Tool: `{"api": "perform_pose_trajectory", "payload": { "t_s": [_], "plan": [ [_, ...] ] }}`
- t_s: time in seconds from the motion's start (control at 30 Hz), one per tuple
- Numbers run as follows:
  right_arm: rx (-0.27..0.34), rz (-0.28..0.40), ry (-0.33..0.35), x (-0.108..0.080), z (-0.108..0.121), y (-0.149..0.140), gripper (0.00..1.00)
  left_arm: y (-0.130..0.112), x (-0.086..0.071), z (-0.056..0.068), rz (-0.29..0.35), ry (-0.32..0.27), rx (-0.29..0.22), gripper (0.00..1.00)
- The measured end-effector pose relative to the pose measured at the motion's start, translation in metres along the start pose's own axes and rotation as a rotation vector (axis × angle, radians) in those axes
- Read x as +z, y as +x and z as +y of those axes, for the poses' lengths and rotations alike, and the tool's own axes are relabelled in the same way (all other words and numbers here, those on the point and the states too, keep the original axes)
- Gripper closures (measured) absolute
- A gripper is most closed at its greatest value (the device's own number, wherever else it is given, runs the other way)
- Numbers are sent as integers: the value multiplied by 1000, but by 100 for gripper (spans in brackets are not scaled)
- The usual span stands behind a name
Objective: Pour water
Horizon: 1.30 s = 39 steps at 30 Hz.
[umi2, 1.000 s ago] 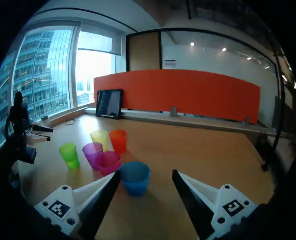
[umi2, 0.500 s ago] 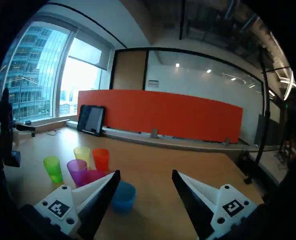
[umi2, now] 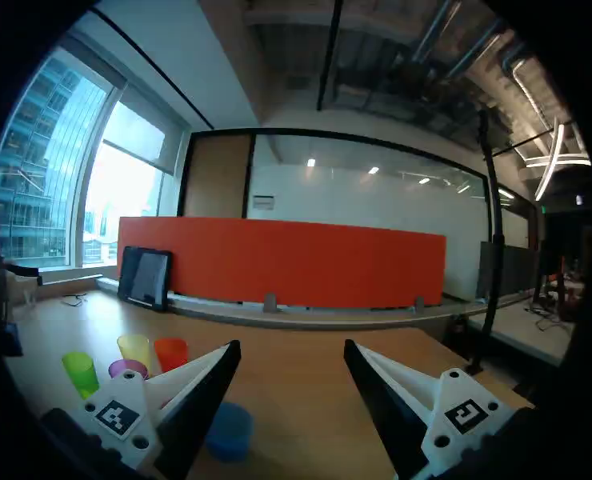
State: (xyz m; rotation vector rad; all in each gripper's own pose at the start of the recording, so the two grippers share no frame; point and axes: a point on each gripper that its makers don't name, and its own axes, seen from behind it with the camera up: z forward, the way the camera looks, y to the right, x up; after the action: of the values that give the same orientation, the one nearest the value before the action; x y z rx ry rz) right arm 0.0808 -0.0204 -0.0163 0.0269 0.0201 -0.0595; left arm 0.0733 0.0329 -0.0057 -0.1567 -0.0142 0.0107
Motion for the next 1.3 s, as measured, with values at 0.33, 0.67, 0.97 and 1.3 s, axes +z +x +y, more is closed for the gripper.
{"api": "perform_pose_trajectory", "payload": {
  "t_s": [0.33,0.67,0.97,1.3],
  "plan": [
    [26,46,-55,-5,3,10,0,-1,5,-14,26,76,-25,3],
    [13,26,-58,-8,-4,3,0,-10,4,-22,42,136,-1,3],
    [9,12,-51,-7,-11,2,0,-29,2,-27,45,173,12,3],
    [13,7,-59,-7,-13,3,0,-53,-1,-35,36,194,4,3]
  ]
}}
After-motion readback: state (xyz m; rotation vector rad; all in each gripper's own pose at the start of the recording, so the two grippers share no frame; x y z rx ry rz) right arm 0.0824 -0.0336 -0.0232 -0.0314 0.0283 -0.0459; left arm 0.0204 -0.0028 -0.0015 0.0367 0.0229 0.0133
